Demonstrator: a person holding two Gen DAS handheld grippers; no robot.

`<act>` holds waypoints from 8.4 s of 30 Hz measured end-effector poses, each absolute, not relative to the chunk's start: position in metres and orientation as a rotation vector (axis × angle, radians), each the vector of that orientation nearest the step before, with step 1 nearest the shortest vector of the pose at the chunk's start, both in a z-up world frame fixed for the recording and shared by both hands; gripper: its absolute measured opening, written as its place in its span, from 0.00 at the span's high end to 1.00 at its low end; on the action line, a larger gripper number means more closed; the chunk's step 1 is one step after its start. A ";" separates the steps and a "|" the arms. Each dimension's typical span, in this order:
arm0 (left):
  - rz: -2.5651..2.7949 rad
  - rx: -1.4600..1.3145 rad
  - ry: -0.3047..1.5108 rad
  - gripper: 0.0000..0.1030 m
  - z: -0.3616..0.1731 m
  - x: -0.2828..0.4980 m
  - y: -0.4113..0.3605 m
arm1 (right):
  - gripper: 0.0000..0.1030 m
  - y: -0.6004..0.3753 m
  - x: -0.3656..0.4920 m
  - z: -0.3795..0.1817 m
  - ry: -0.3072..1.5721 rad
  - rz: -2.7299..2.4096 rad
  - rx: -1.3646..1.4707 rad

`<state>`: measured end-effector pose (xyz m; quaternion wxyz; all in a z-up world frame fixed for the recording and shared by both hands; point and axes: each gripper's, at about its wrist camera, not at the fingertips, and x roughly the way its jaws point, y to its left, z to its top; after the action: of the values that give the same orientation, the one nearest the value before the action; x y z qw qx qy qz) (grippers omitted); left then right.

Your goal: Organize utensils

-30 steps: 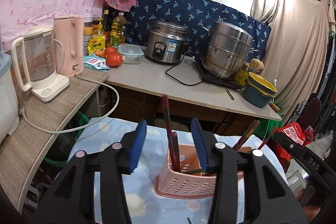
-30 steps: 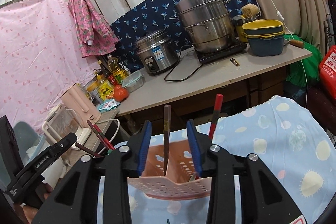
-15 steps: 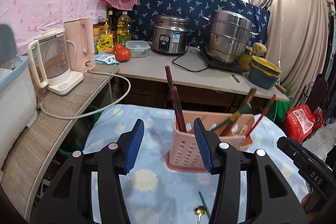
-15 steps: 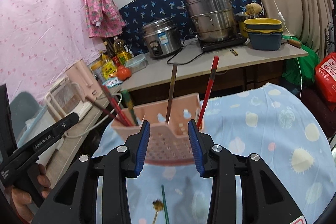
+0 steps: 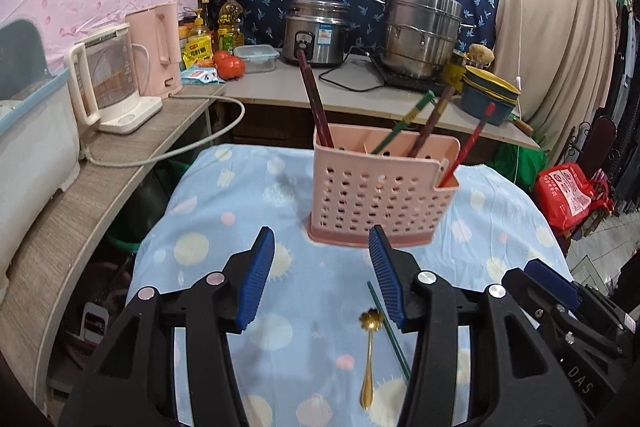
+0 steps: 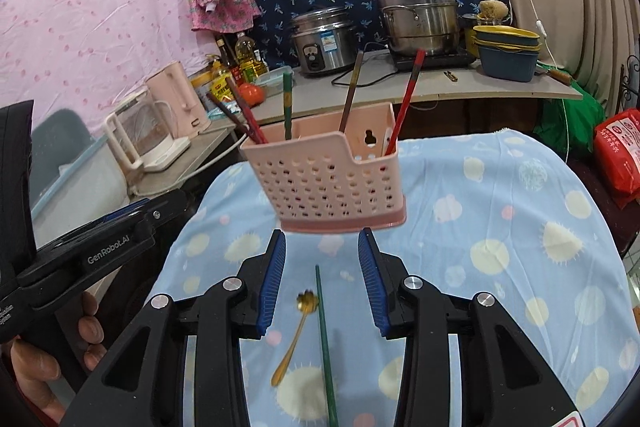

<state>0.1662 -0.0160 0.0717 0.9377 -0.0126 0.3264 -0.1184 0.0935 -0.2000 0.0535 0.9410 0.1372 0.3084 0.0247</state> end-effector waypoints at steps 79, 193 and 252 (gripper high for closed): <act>-0.313 -0.020 0.978 0.47 -0.070 0.107 -0.040 | 0.93 -0.174 0.009 -0.078 0.903 -0.012 0.220; -0.329 0.024 0.641 0.91 0.113 0.311 -0.061 | 0.92 -0.250 0.258 0.109 0.489 0.042 0.439; -0.159 0.084 0.723 0.47 0.068 0.154 -0.033 | 0.57 -0.193 0.093 0.069 0.644 -0.094 0.134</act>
<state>0.1535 -0.0330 0.0676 0.9315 0.0408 0.3531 -0.0776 0.0930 -0.1929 0.0694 0.9453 0.0659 0.3160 -0.0463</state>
